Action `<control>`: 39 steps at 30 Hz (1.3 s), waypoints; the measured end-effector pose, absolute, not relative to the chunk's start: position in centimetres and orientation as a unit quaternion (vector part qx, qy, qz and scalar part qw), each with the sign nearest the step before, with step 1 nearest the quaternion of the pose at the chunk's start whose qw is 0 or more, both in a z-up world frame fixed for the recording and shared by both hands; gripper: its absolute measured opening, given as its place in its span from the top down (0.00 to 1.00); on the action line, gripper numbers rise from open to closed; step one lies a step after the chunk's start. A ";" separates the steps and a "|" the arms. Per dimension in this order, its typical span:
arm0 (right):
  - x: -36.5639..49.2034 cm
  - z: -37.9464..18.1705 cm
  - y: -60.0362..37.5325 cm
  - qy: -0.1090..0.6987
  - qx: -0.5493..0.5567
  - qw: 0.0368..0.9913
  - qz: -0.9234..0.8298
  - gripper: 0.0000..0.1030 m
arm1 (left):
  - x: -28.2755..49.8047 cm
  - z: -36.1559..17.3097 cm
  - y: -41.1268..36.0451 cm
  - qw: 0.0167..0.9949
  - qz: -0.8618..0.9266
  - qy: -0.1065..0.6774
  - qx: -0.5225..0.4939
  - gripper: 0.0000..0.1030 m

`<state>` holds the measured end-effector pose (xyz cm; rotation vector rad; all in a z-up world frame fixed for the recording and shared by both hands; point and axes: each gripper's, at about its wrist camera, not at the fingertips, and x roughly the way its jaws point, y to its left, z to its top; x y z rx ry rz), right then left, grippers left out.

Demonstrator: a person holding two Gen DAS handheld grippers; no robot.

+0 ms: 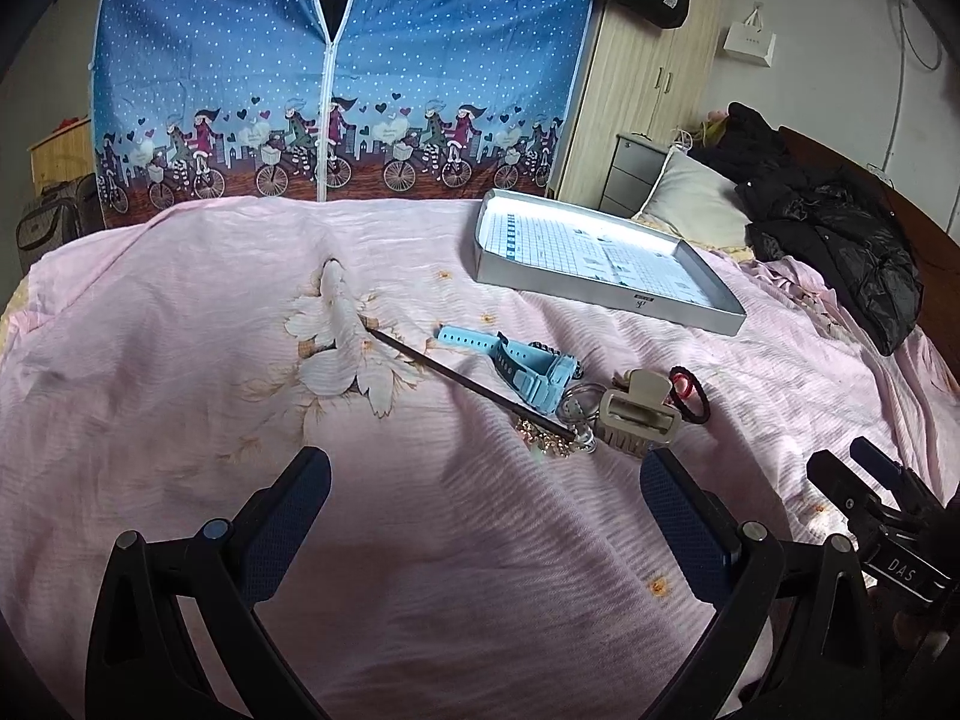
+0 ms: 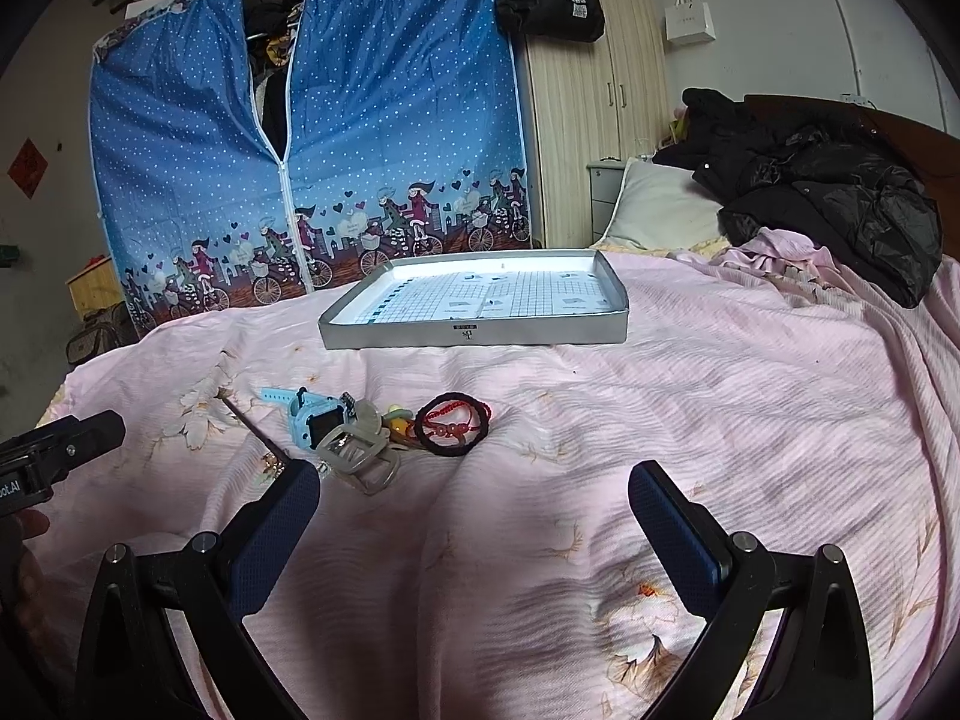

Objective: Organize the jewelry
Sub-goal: 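Grasp the black hair stick with the left tool while the right tool grasps the beige hair clip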

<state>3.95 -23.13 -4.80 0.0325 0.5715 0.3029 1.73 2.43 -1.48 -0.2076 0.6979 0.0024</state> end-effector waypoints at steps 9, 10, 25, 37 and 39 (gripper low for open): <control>5.9 -5.2 -23.2 0.308 0.016 0.926 0.219 0.00 | 4.6 -1.8 3.6 0.925 -0.059 0.350 -0.136 0.14; 6.3 -5.3 -23.0 0.313 0.011 0.921 0.232 0.00 | 5.4 -2.1 3.5 0.920 -0.071 0.360 -0.136 0.22; 12.8 -8.1 -21.4 0.406 -0.020 0.836 0.368 0.37 | 13.9 -7.4 3.0 0.828 -0.139 0.499 -0.213 0.56; 14.2 -9.6 -20.3 0.436 -0.034 0.819 0.372 0.41 | 15.9 -9.2 7.1 0.798 -0.133 0.512 -0.289 0.56; 14.4 -9.8 -19.8 0.439 -0.038 0.817 0.371 0.41 | 15.8 -9.5 7.8 0.798 -0.132 0.510 -0.293 0.64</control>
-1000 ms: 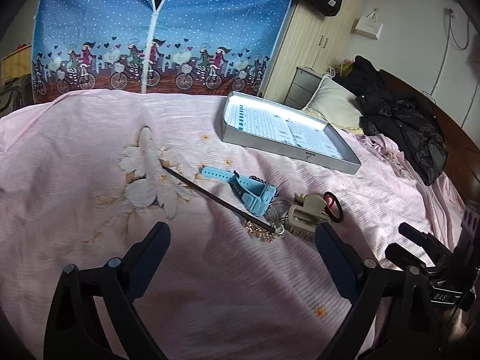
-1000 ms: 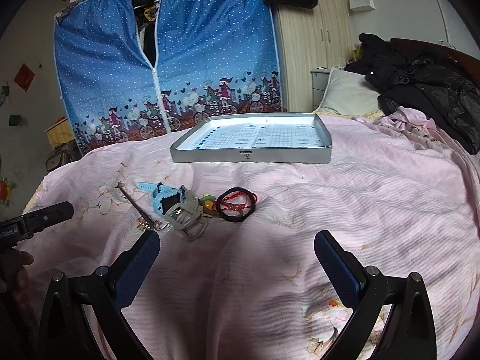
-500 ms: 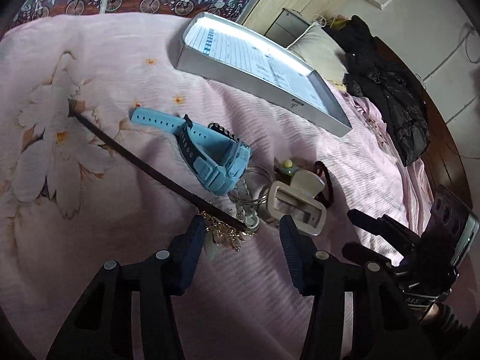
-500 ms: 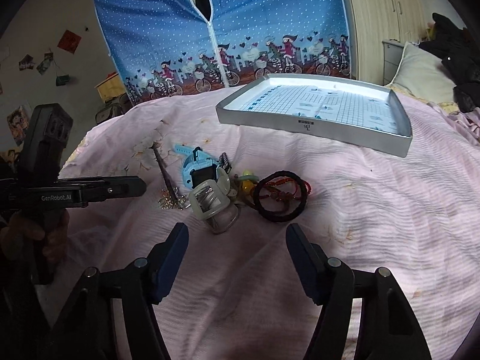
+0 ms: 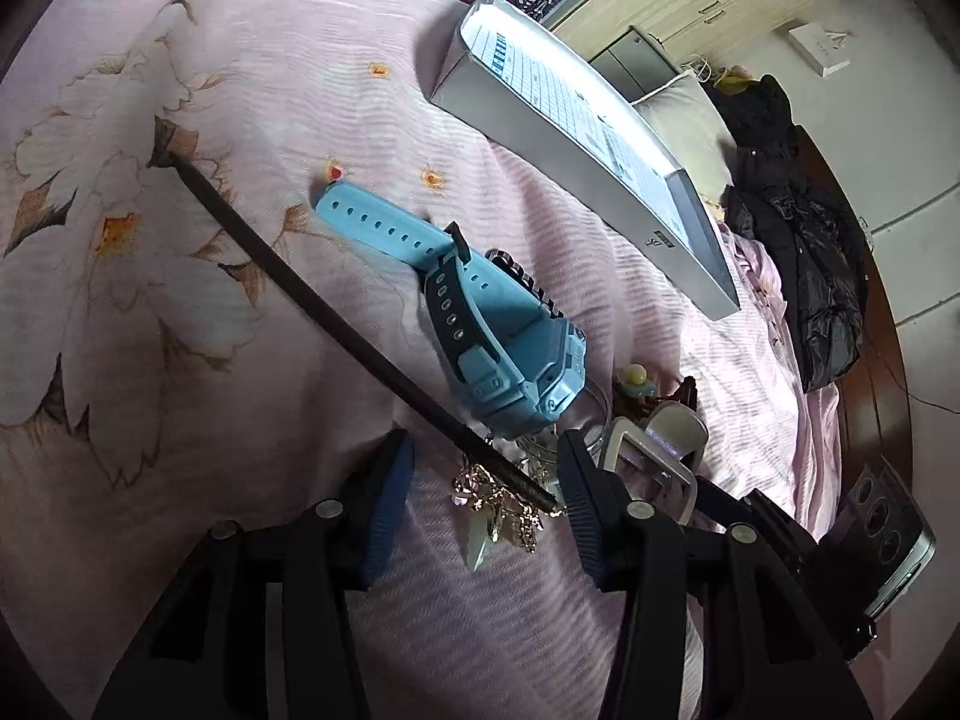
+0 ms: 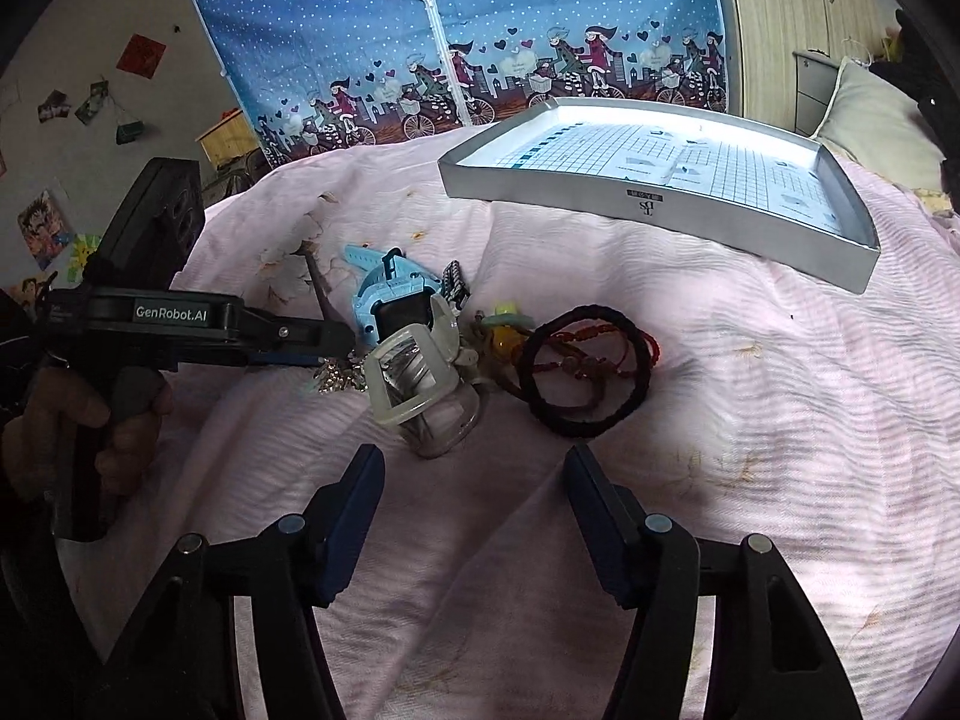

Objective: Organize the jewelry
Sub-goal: 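Grasp the black hair stick with the left tool while the right tool grasps the beige hair clip, then carry the hair stick and hair clip into the white tray and open both tools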

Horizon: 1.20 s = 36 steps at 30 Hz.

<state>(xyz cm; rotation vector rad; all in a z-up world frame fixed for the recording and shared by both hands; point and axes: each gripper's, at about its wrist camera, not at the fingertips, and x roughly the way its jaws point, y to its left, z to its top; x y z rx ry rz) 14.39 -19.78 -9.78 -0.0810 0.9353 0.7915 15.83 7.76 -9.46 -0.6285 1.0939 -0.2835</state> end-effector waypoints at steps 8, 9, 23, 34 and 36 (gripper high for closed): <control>14.9 -10.1 -18.0 0.438 -0.049 0.810 0.387 0.41 | 15.6 -9.5 9.4 0.801 -0.137 0.484 -0.324 0.82; 15.0 -10.2 -17.6 0.438 -0.050 0.809 0.388 0.41 | 15.5 -9.4 9.9 0.802 -0.136 0.481 -0.328 0.83; 16.6 -10.9 -15.2 0.442 -0.024 0.813 0.380 0.51 | 13.8 -6.3 7.8 0.839 -0.140 0.440 -0.288 0.86; 15.0 -10.0 -16.8 0.400 0.026 0.827 0.394 0.57 | 12.2 -2.9 5.0 0.868 -0.147 0.401 -0.253 0.86; 14.5 -9.4 -17.5 0.385 0.044 0.833 0.395 0.57 | 12.5 -2.4 4.7 0.871 -0.147 0.393 -0.254 0.86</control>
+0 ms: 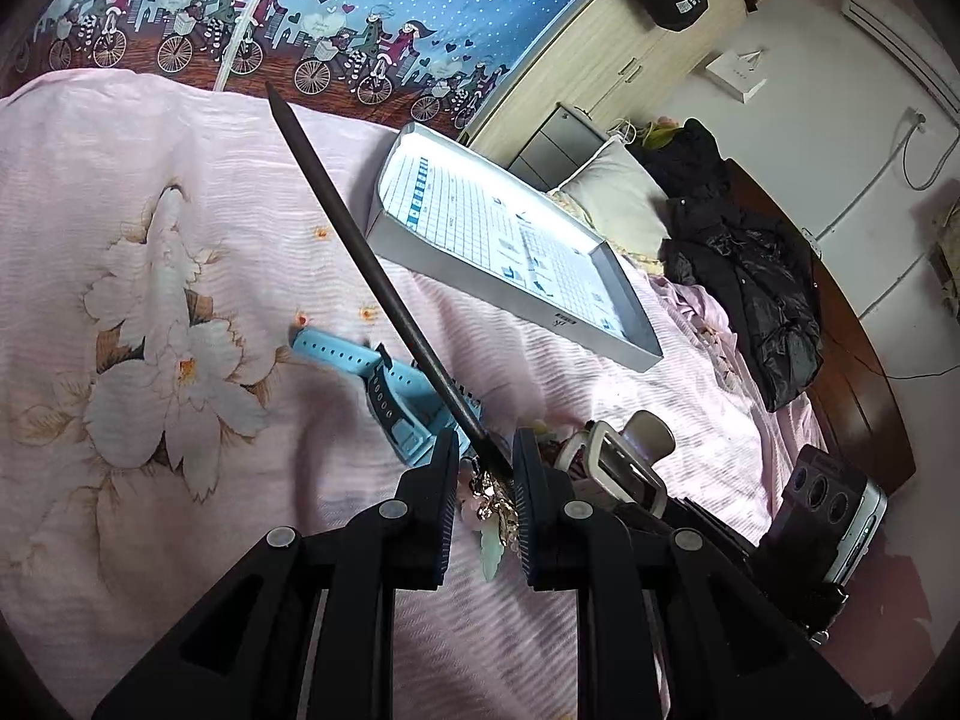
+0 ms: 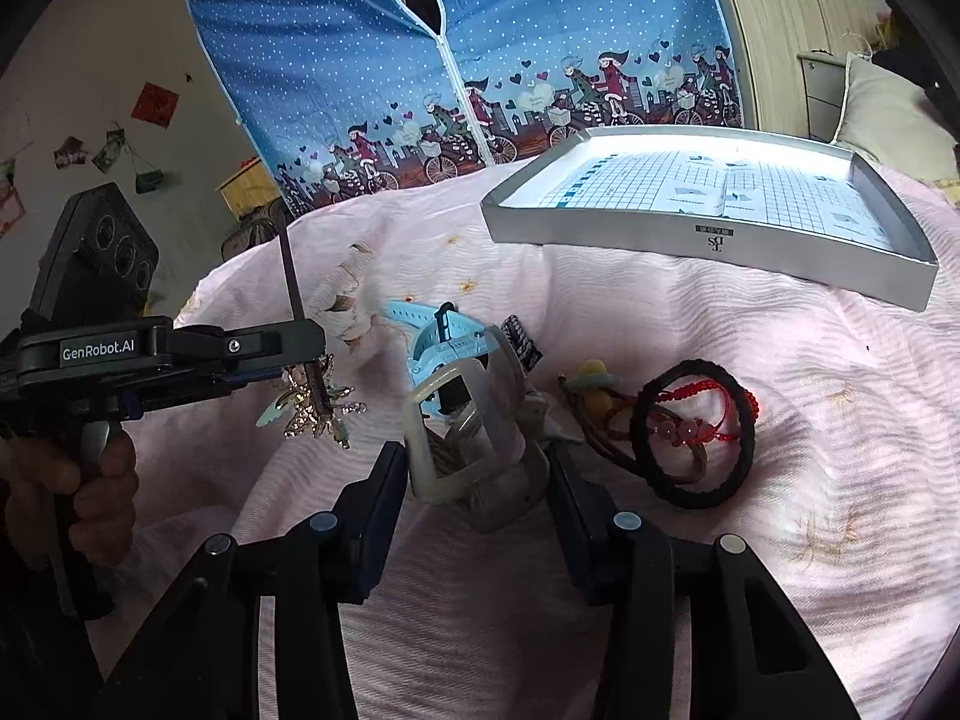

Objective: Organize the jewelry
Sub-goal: 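Carry the hair stick and hair clip into the white tray and open both tools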

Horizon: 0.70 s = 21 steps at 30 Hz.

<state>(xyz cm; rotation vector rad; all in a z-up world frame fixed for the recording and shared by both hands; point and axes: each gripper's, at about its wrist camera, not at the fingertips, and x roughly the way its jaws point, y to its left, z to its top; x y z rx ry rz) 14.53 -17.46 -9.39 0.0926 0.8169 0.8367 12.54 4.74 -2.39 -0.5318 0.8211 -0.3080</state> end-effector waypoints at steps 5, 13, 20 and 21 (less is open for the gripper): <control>14.2 -7.6 -19.6 0.351 0.087 0.846 0.392 0.57 | 15.2 -0.4 4.8 0.876 -0.134 0.388 -0.251 0.86; 20.3 -4.1 -22.3 0.338 0.124 0.864 0.352 0.57 | 26.7 1.0 3.7 0.880 -0.131 0.396 -0.228 0.86; 28.4 -4.6 -22.5 0.356 0.122 0.881 0.287 0.57 | 35.1 -3.3 0.4 0.854 -0.137 0.474 -0.169 0.86; 29.3 -4.9 -22.4 0.361 0.123 0.881 0.281 0.57 | 35.9 -4.0 -0.1 0.847 -0.138 0.485 -0.166 0.86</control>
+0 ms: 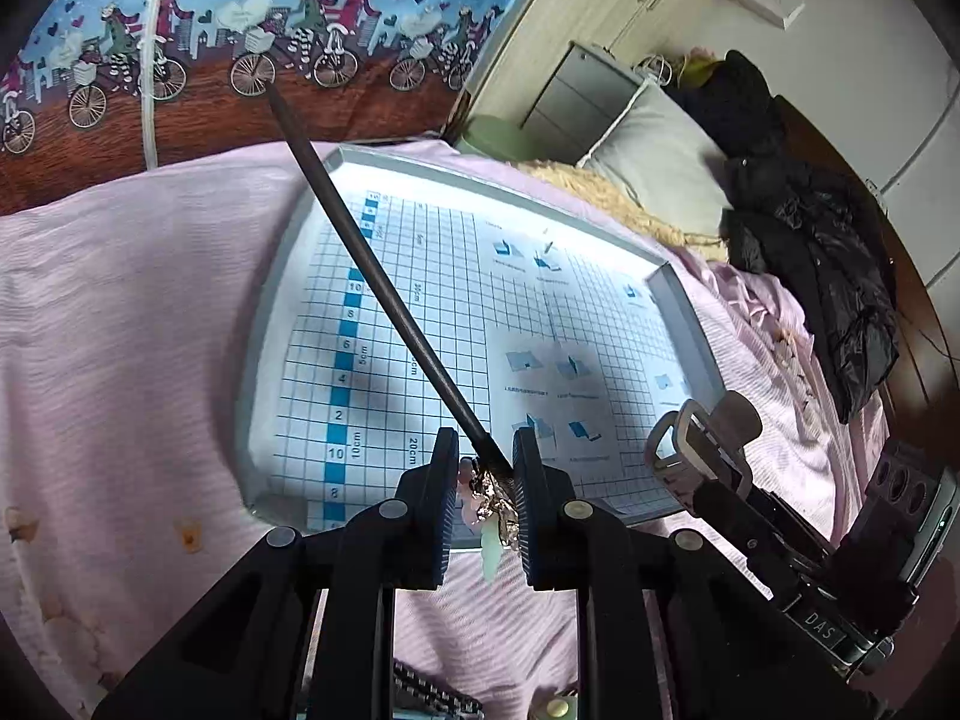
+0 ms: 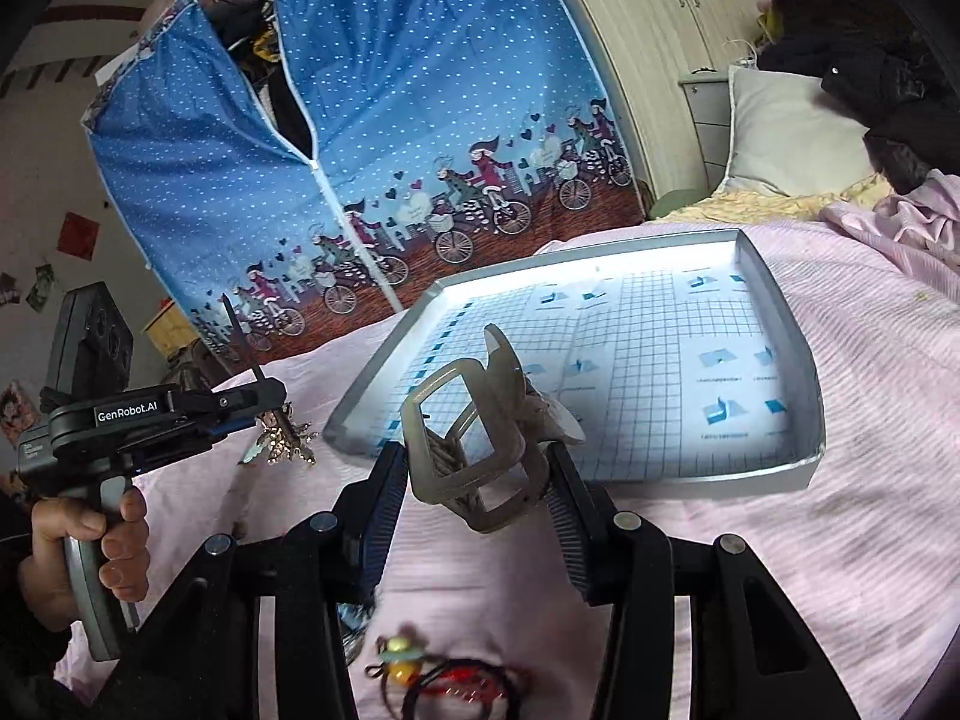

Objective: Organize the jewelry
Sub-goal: 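Carry the hair stick and hair clip into the white tray and open both tools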

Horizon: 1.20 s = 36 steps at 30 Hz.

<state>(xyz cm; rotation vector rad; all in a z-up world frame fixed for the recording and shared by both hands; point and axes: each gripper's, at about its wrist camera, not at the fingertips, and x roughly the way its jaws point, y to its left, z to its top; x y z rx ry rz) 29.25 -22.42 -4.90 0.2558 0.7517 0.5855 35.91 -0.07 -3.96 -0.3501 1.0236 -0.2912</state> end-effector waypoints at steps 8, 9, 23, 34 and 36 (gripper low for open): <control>32.8 -8.1 -22.0 0.408 0.098 0.872 0.252 0.57 | 37.9 -6.4 -1.4 0.831 -0.122 0.522 -0.149 0.84; 33.1 -8.4 -21.9 0.415 0.095 0.870 0.249 0.57 | 37.7 -6.3 -1.4 0.833 -0.123 0.517 -0.153 0.84; 28.3 -5.6 -25.2 0.360 0.099 0.907 0.197 0.13 | 24.9 0.2 0.2 0.928 -0.102 0.339 -0.113 0.02; 16.5 1.7 -24.8 0.235 0.061 0.943 0.227 0.00 | 10.5 6.0 -0.5 0.963 -0.109 0.240 -0.052 0.02; 14.2 2.1 -24.4 0.229 0.050 0.944 0.233 0.00 | 8.4 6.2 -0.6 0.962 -0.108 0.245 -0.047 0.02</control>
